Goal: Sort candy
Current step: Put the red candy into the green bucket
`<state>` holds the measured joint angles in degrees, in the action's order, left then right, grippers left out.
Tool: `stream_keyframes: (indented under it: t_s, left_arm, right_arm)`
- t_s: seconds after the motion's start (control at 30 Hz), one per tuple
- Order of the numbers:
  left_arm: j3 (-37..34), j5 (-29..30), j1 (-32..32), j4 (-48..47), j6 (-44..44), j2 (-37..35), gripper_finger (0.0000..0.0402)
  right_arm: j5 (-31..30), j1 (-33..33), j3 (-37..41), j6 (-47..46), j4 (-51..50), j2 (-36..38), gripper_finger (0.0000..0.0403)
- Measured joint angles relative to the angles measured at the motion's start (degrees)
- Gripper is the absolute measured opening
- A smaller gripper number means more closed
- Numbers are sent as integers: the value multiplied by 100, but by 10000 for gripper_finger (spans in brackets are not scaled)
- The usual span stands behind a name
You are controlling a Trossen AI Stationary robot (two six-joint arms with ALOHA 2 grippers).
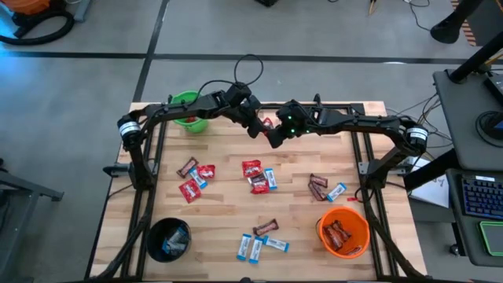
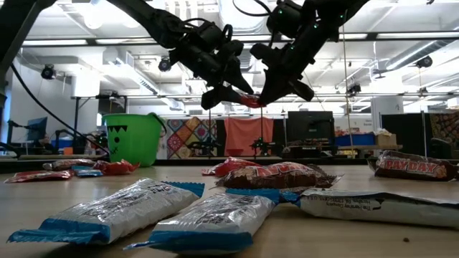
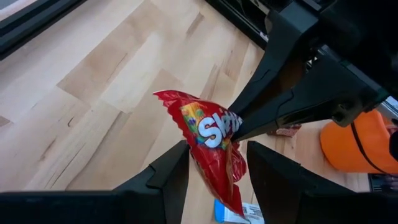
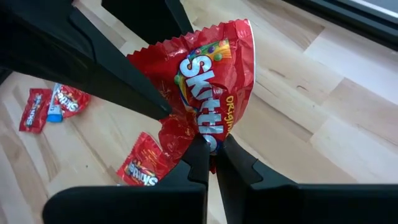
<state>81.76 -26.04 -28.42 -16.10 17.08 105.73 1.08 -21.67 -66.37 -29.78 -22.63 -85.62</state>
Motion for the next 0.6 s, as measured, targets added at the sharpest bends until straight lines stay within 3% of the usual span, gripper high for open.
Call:
stream_keyframes:
  t_s: [0.3, 0.6]
  left_arm:
    - [0, 0, 0, 7, -2, 3, 128]
    - [0, 0, 0, 20, -138, 7, 46]
  right_arm:
    - [20, 2, 0, 2, 95, 2, 9]
    - [20, 2, 0, 2, 109, 2, 9]
